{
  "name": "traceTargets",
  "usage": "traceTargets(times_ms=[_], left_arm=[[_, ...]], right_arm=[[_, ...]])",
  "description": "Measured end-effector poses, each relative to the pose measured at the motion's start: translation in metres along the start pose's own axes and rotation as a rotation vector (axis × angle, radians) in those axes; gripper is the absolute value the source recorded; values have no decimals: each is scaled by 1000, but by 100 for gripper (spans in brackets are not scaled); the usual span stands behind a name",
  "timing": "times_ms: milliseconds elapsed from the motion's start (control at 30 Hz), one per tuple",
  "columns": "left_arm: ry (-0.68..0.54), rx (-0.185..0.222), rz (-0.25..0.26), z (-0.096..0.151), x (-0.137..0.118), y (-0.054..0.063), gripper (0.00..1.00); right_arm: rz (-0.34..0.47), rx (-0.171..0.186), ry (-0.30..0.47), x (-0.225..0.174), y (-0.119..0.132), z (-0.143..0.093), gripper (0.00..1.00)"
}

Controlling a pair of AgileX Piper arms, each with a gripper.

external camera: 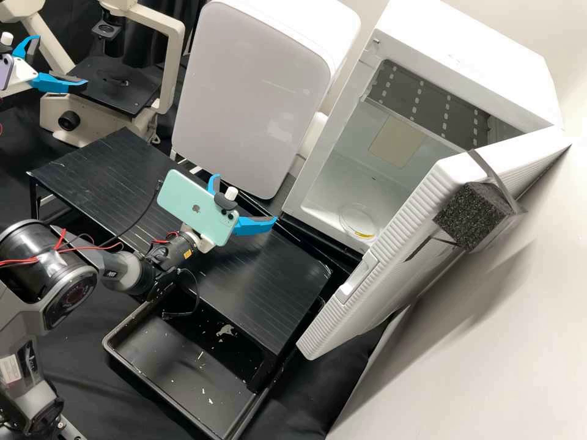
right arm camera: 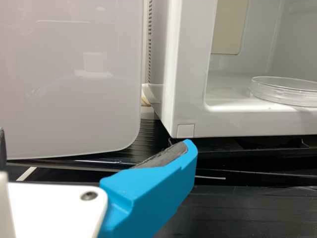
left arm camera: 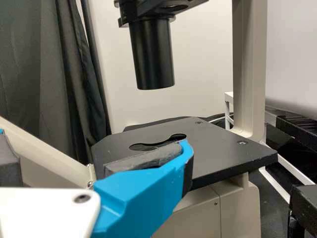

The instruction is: Take the petri dish out of the incubator

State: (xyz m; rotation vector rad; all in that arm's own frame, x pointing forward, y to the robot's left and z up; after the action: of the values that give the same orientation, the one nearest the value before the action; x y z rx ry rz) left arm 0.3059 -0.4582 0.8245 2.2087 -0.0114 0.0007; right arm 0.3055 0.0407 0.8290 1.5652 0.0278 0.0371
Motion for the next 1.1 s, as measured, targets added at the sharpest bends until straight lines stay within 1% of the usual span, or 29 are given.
traceTargets(times_ms=[333,433,500,633,733,767,867,933,1100], left_arm=[[0,0,0,0,0,0,100],[0,0,0,0,0,0,100],[0,0,0,0,0,0,100],[0,0,0,0,0,0,100],[0,0,0,0,0,0,100],[0,0,0,0,0,0,100],[0,0,0,0,0,0,100],[0,0,0,0,0,0,100],[0,0,0,0,0,0,100]], right_arm=[[2,0,-1,-1,0,1,100],[19,-13,-4,-11,2,10,100],[30,-13,-9,-19,5,17,100],[94,22,-9,-38,19,32,100],[148,38,-10,-47,31,44,100],[167,42,-22,-49,37,48,100],[220,45,-54,-53,50,59,100],[258,44,-79,-48,61,70,100],[306,40,-93,-31,76,83,100]])
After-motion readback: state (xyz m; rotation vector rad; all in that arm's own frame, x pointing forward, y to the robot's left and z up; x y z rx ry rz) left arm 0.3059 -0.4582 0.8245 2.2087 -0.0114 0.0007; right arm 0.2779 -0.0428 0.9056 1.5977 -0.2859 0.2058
